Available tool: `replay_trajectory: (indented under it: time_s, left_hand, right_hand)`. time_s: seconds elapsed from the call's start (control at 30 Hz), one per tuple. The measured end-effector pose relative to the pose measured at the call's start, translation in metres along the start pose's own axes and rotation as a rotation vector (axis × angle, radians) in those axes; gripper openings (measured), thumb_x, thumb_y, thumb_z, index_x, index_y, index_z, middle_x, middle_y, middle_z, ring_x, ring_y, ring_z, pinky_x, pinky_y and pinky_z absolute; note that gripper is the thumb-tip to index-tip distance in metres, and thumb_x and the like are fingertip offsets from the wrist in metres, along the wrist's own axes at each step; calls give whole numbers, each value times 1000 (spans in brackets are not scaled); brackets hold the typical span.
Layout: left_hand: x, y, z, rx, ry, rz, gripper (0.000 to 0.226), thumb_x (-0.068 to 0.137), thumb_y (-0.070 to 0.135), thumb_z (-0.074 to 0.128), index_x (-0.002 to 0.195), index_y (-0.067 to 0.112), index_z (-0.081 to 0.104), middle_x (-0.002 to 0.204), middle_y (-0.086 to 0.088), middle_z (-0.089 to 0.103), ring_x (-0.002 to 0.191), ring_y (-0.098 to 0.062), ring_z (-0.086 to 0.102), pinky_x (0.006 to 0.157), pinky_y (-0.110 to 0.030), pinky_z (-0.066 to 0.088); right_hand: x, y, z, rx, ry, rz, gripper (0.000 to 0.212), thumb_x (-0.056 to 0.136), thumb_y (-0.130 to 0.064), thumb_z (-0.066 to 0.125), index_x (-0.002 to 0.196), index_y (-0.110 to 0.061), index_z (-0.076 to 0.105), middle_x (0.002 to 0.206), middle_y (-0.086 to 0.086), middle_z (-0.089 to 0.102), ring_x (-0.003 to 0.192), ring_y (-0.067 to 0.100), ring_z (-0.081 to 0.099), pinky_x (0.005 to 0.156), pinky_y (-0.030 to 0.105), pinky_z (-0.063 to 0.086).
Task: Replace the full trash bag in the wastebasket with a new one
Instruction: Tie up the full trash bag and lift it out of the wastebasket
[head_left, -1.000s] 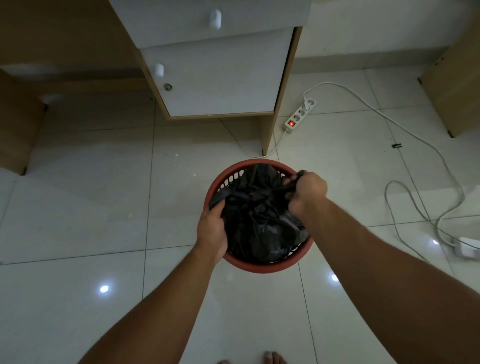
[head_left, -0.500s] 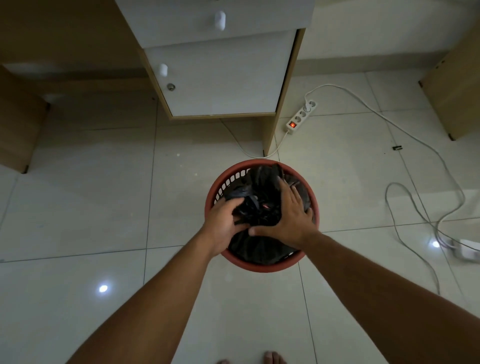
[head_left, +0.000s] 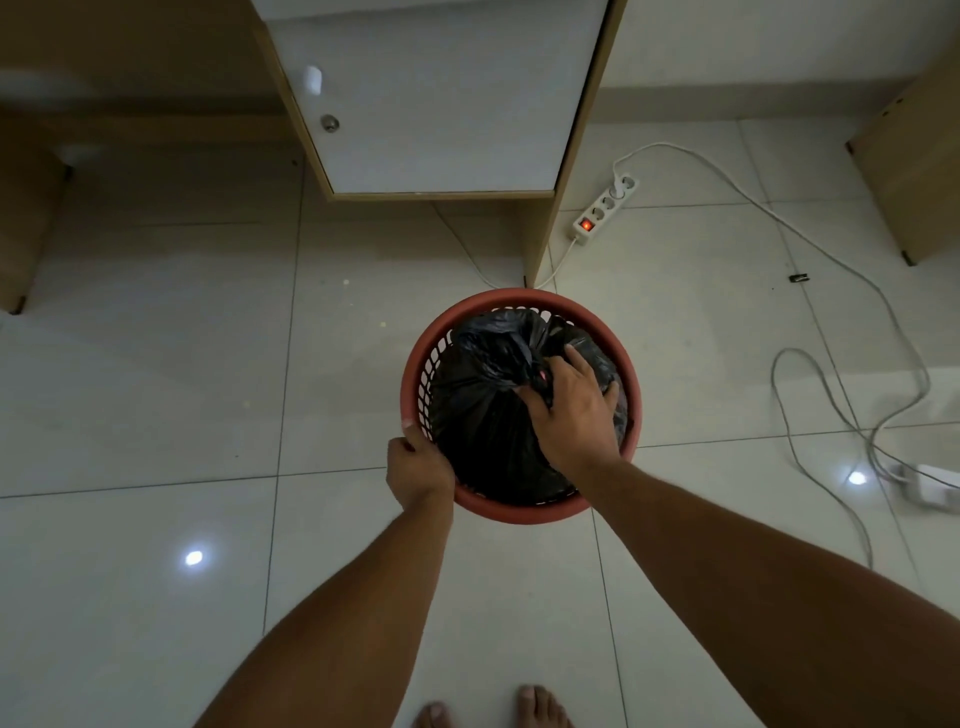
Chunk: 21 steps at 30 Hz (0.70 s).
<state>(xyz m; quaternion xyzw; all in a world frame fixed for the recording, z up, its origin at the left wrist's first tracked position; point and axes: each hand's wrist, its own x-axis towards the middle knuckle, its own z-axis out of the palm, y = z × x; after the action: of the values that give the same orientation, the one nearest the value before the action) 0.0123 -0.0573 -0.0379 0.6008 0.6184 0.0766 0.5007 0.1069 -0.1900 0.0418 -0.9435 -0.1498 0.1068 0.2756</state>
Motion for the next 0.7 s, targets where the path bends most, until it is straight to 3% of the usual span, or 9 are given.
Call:
replay_trajectory:
  time_s: [0.17, 0.23, 0.27, 0.33, 0.4, 0.47, 0.53, 0.63, 0.7]
  left_hand:
    - [3, 6, 17, 12, 167, 78, 49, 102, 49, 40, 80, 9, 55, 78, -6, 57, 74, -27, 51, 67, -33, 36]
    - [0, 5, 18, 73, 161, 119, 49, 101, 50, 41, 80, 9, 56, 76, -5, 56, 72, -27, 49, 66, -32, 36]
    - [0, 3, 17, 107, 150, 135, 49, 101, 50, 41, 80, 9, 56, 75, -5, 56, 71, -27, 50, 65, -32, 36]
    - [0, -2, 13, 148, 121, 144, 51, 101, 52, 40, 79, 8, 55, 74, -6, 57, 68, -28, 51, 63, -32, 37]
    - [2, -5, 7, 164, 93, 147, 53, 100, 55, 38, 74, 10, 52, 70, -4, 56, 63, -23, 52, 59, -30, 35]
    - [5, -4, 4, 177, 62, 133, 54, 99, 57, 38, 71, 12, 50, 68, -2, 55, 60, -15, 49, 54, -27, 31]
    - [6, -1, 0, 169, -1, 110, 54, 99, 56, 37, 71, 12, 50, 70, -3, 56, 64, -19, 53, 52, -26, 30]
    - [9, 6, -11, 103, -71, 118, 41, 99, 48, 44, 101, 10, 60, 101, -9, 65, 98, -32, 62, 74, -32, 46]
    - [5, 22, -26, -127, -191, 232, 51, 97, 51, 47, 136, 19, 50, 134, 0, 56, 122, -16, 55, 92, -24, 45]
  right_hand:
    - [1, -19, -10, 126, 33, -67, 30, 101, -32, 55, 125, -14, 58, 130, 6, 66, 128, 27, 56, 112, 69, 30]
    - [3, -26, -23, 234, 82, -59, 23, 100, -27, 56, 118, -13, 59, 112, 4, 71, 107, 26, 66, 104, 58, 45]
    - [4, -30, -31, 278, 136, -67, 16, 100, -24, 57, 111, -13, 60, 101, 1, 71, 95, 22, 67, 97, 43, 52]
    - [9, -37, -51, 330, 238, -79, 6, 99, -22, 60, 97, -18, 56, 81, -9, 62, 72, 7, 59, 68, 7, 44]
    - [14, -46, -72, 364, 290, -93, 13, 100, -25, 60, 90, -22, 51, 72, -17, 53, 63, -2, 53, 55, 5, 36]
    - [16, -52, -87, 385, 293, -135, 13, 100, -28, 60, 90, -25, 51, 70, -18, 53, 65, -8, 54, 54, 6, 36]
    - [14, -56, -100, 381, 263, -177, 13, 100, -28, 60, 91, -28, 50, 69, -19, 51, 65, -11, 53, 54, 6, 36]
    - [8, -57, -114, 378, 183, -238, 12, 98, -26, 61, 92, -29, 51, 64, -22, 52, 63, -12, 53, 54, 6, 35]
    - [2, -59, -123, 370, 144, -282, 12, 95, -25, 60, 92, -30, 50, 68, -29, 59, 67, -14, 55, 57, 5, 37]
